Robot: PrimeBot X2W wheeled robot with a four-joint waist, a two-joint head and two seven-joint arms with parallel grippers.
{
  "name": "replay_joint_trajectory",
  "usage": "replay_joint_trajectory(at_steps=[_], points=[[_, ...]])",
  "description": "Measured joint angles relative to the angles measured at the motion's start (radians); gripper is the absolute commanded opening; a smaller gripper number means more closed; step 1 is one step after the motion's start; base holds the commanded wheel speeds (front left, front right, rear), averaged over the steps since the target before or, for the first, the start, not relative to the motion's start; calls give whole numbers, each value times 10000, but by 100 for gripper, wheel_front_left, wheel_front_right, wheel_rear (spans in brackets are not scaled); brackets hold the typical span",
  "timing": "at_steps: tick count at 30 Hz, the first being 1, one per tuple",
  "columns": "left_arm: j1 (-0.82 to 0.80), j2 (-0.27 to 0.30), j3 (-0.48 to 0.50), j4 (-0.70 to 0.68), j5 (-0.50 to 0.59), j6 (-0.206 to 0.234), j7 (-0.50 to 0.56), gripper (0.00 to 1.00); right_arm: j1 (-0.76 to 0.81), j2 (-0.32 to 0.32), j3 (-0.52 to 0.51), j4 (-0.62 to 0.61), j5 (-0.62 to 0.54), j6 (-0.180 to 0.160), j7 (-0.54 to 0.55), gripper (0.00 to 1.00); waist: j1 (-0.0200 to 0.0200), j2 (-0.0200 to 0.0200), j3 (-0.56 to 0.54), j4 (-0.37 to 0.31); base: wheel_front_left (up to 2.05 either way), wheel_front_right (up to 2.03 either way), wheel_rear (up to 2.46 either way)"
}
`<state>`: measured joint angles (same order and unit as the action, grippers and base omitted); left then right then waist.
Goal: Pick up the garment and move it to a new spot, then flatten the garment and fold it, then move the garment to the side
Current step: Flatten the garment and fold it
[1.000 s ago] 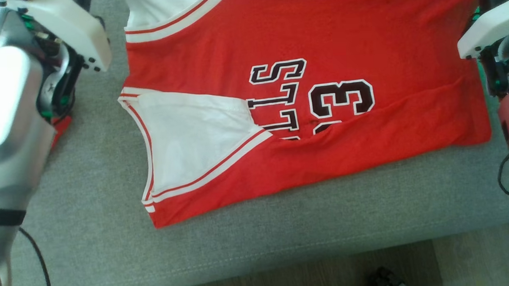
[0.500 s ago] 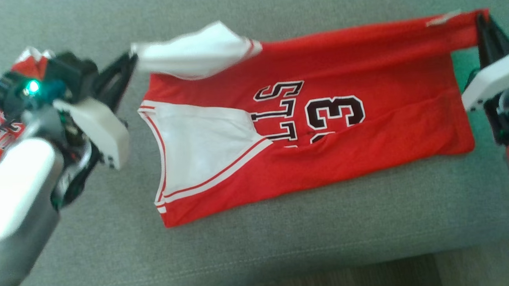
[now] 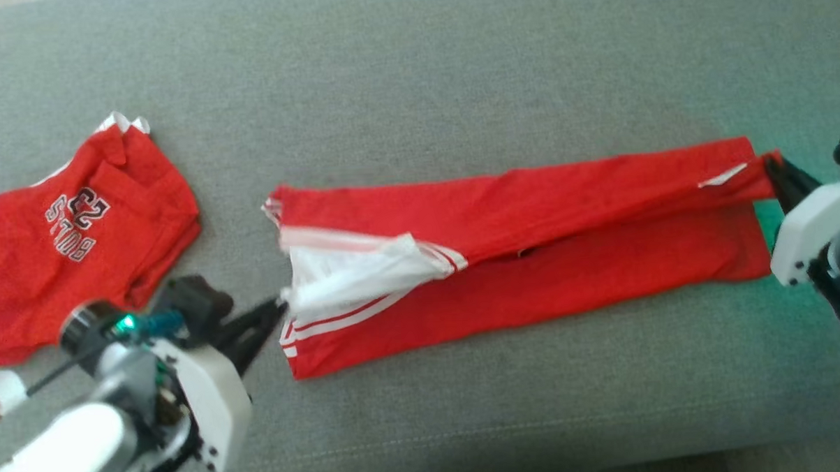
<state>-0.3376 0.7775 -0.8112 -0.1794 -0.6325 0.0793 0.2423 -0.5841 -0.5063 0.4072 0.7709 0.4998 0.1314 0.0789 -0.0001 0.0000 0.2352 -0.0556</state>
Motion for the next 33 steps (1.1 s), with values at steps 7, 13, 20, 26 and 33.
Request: replay_joint_trajectory(at_steps=[7,13,20,26,33], points=[[421,-35,-414,-257,-38,102,155,24,863,-539,-67,-1191,165,0,1143,96,0,0,-204,76,0,0,0],[464,-236,-489,261,173,326,-117,100,1868,-938,-662,-2336,48,0,2008,100,0,0,-329,87,0,0,0],[681,-1279,560,986,-767,1093,-1620,100,2317,-525,-2311,-4372,-267,0,1739,100,0,0,-657,51,0,0,0],[737,-2625,1626,1699,-1340,1622,-3754,100,3070,1208,-3308,-5935,-871,0,993,100,0,0,-1046,78,0,0,0],[1072,-4251,3154,2125,-901,1569,-4918,100,4100,2700,-3749,-6926,-1446,0,-453,100,0,0,-1491,210,0,0,0]])
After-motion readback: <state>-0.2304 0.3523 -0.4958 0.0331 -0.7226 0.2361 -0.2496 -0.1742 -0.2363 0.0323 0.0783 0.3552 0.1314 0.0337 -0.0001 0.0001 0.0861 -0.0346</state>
